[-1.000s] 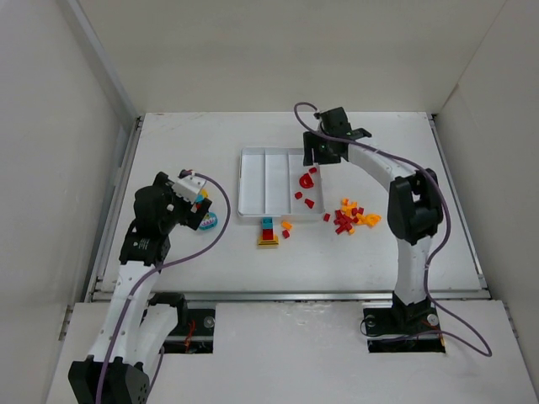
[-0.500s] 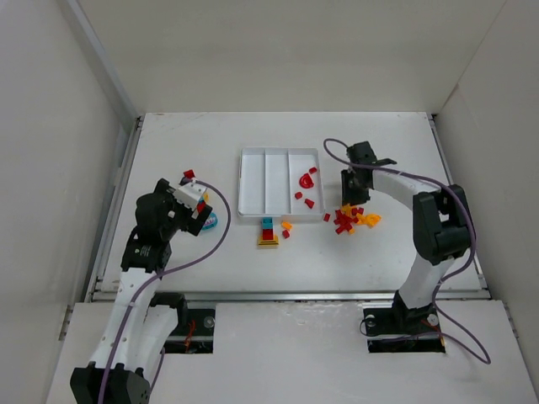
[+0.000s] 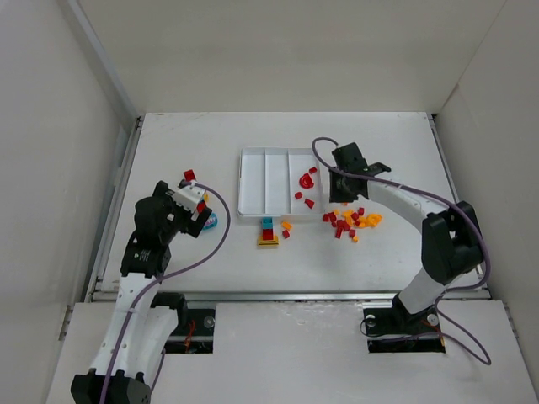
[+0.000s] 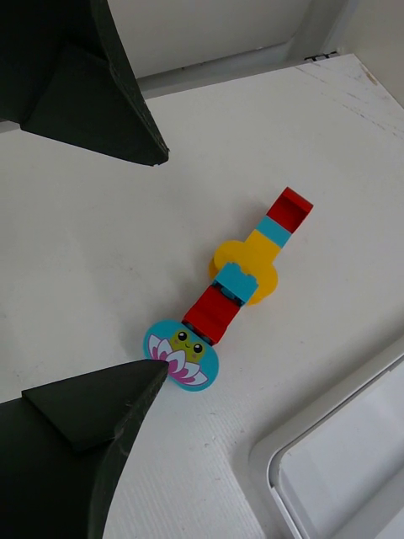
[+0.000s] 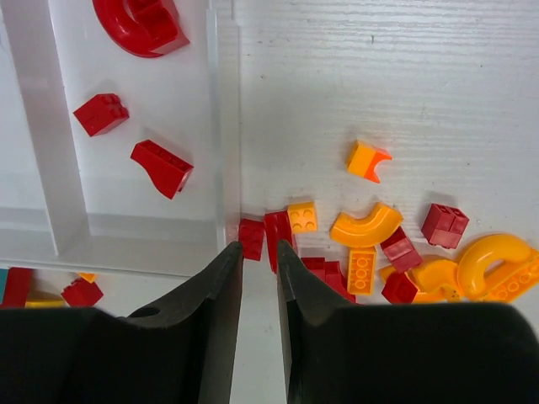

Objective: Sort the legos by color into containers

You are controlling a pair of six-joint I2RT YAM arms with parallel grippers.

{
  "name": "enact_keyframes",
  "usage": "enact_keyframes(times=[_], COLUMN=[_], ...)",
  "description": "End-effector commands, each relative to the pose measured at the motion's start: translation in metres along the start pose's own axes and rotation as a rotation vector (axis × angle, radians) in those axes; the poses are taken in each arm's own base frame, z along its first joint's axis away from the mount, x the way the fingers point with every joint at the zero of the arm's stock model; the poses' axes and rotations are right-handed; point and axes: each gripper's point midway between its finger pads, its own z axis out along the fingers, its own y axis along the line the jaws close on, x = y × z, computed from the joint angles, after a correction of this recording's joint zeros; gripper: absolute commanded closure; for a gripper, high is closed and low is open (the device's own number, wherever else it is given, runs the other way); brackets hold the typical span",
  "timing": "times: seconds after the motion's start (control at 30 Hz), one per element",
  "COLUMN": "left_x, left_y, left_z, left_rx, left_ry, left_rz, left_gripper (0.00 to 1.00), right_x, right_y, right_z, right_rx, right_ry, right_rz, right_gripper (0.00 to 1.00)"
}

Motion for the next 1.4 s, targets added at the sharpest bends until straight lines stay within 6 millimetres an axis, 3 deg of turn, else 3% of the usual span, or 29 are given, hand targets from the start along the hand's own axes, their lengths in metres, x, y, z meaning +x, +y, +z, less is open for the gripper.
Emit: enact_keyframes(times=[0.0,0.17,0.23,0.47,0.57,0.73,0.87,1.07,1.37], left_x=[-0.009,-0.013,-0.013,-0.011,-0.011,-0.01,-0.013,-0.011,-0.011], left_y=[0.0,0.002,0.002,0.0,0.0,0.0,-0.001,-0.002,-0.002], left_z=[0.0,-0.001,-0.001,-0.002,-0.002,-0.003,-0.005,-0.005,-0.005], left_rx=[-0.003,-0.012,-0.012,-0.011,-0.011,-0.011,-0.007,-0.003,-0.003], left_ry=[-0.042,-0.058,-0.058,-0.058,-0.058,-0.058,-0.07,-0.062,-0.062], left_rz=[-0.011,-0.007,-0.007,-0.017,-0.017,-0.017,-0.015,-0.016,-0.016], left_gripper=[0.0,0.0,0.0,0.0,0.0,0.0,0.0,0.0,0.0], right_x=[-0.001,0.003,0.015,0.041,0.048,0.048,0.039,0.045,0.045], right_y=[-0.002,-0.001,-0.002,0.018,0.015,0.008,0.003,-0.014,-0.01], right_z=[0.007,0.015,0.018,0.001,0.006,0.01,0.008,0.018,0.033], right_rx=[0.03,0.027,0.033,-0.005,0.006,0.048,0.085,0.115,0.067], right_ry=[-0.024,-0.005,0.02,0.031,0.052,0.054,0.037,0.075,0.093], right_rz=[0.026,0.024,0.014,0.002,-0.002,-0.02,-0.043,-0.035,-0.055], right_gripper=[0.72,0.72,0.73,0.74,0.74,0.64,0.64,0.64,0.64])
